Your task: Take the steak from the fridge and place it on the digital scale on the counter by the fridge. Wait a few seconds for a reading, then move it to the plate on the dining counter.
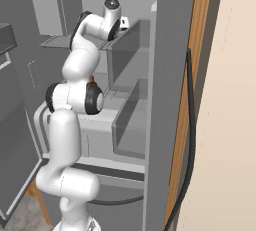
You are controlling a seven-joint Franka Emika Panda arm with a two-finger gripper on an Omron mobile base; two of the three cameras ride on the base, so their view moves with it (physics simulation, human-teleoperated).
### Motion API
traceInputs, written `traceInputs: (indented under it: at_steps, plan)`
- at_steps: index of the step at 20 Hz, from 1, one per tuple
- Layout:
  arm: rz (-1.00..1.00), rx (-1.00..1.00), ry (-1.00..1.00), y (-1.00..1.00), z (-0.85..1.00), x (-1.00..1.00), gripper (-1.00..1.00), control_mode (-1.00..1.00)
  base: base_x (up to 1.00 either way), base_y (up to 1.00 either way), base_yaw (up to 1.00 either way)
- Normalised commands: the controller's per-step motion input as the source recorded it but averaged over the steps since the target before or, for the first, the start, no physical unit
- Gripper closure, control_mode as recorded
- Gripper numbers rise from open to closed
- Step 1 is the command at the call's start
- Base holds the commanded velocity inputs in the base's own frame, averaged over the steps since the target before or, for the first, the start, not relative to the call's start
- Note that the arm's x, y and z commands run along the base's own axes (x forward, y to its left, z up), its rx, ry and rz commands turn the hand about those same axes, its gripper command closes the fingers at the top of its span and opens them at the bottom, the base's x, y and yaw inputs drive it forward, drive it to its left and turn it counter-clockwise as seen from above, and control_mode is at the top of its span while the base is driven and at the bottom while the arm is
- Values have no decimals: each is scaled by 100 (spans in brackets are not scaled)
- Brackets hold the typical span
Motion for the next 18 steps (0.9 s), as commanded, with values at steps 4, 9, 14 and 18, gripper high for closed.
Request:
traceInputs:
  at_steps: [4, 9, 14, 18]
  plan:
    - [1, -4, 6, 0, 0, 34, -100, -100, 0, 0, 0]
    - [0, 0, 0, -1, 0, 30, -100, -100, 0, 0, 0]
    - [0, 0, 0, -6, 0, 8, -100, -100, 0, 0, 0]
    - [0, 0, 1, -3, 0, 7, -100, -100, 0, 0, 0]
